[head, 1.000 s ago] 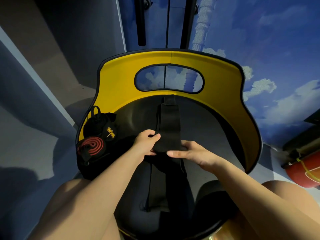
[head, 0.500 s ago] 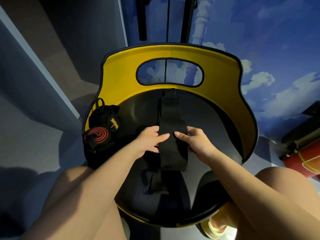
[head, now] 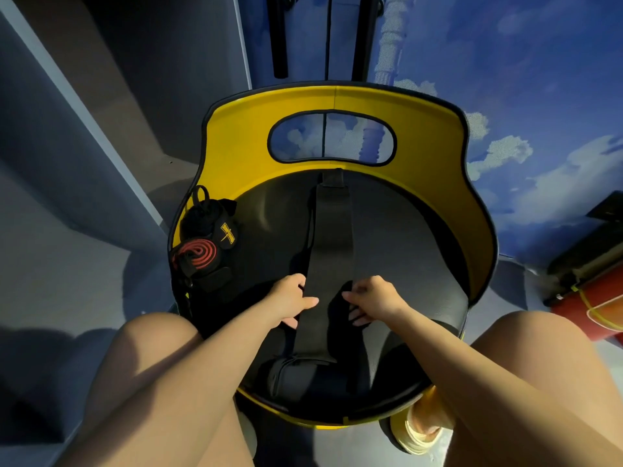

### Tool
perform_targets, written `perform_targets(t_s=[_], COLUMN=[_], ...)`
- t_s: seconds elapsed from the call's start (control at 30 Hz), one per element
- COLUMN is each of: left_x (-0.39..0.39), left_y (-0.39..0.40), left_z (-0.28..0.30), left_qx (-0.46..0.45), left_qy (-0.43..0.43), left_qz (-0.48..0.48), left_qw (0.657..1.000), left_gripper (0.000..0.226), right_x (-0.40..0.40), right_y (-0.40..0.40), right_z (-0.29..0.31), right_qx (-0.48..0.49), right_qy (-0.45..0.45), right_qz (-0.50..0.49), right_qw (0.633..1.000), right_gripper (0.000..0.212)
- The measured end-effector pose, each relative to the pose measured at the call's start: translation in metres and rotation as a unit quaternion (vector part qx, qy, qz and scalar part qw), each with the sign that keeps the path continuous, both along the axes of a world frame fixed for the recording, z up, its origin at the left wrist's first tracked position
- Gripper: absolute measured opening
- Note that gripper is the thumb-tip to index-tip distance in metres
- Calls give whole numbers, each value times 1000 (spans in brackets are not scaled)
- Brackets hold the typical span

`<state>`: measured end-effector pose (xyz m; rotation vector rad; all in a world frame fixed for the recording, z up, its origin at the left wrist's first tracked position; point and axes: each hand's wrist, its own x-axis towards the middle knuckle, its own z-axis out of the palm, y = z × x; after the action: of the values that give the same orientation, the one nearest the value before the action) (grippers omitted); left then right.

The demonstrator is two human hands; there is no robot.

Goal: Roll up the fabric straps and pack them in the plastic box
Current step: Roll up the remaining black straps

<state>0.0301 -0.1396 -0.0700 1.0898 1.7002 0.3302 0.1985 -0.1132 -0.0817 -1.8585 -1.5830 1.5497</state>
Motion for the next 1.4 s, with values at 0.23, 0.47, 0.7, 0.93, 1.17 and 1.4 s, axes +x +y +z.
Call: perform_targets(t_s=[0.23, 0.47, 0.7, 0.93, 1.17, 1.4], left_x=[-9, -2, 9, 15, 9, 1], left_y=[16, 59, 72, 73, 58, 27], left_z=[-3, -13, -30, -34, -36, -32], left_qx=[59, 79, 87, 109, 168, 164], left_qy=[119, -33, -58, -66, 12, 37], left_qz=[-15, 121, 140, 173, 67, -26], left_qw=[991, 989, 985, 977, 983, 985], left_gripper=[24, 51, 56, 56, 58, 69], right_x=[-1, -28, -40, -45, -22, 5], right_y=[18, 47, 63, 75, 60, 29], right_z=[8, 3, -11, -22, -15, -8], right_qx=[27, 120, 145, 162, 232, 243], right_qy=[-64, -49, -75, -84, -115, -148], right_qz=[-14, -28, -19, 9, 89, 170], right_qw=[997, 991, 986, 983, 962, 943], right_gripper=[27, 49, 54, 54, 56, 57])
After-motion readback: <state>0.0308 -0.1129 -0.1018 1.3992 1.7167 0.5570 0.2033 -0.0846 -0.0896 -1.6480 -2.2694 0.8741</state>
